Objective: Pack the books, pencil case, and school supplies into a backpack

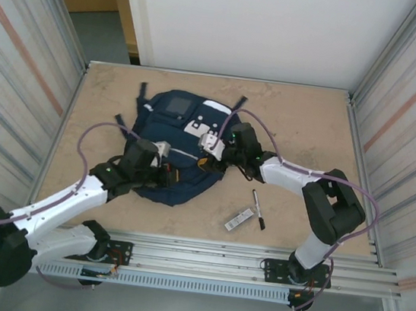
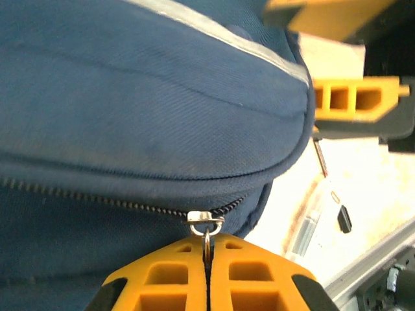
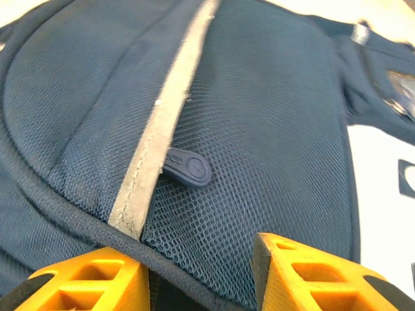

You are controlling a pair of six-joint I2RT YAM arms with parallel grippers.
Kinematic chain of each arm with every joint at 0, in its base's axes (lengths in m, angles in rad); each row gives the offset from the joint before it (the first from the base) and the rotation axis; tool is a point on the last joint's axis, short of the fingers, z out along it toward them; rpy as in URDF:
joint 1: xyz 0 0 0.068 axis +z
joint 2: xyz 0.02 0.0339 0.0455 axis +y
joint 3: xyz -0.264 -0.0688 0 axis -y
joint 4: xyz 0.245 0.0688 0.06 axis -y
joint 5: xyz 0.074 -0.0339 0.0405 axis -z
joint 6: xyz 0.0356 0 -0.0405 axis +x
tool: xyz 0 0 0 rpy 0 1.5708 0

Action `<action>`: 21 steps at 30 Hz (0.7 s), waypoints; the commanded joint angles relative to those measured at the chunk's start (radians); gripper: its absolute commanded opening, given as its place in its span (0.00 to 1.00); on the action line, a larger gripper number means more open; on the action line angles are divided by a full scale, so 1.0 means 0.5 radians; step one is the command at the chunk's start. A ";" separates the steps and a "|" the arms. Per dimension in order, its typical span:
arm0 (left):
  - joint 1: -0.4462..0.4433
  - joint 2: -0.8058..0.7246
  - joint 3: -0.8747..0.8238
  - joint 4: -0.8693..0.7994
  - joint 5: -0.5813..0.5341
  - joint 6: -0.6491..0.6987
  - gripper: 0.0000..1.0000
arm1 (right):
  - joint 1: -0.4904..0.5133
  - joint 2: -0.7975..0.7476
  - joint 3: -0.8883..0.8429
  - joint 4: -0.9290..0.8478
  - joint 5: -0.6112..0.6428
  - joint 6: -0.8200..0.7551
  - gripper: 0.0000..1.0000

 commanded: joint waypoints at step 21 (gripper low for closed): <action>-0.124 0.273 0.230 0.137 -0.008 -0.083 0.00 | 0.205 -0.389 -0.028 -0.422 -0.150 -0.246 0.51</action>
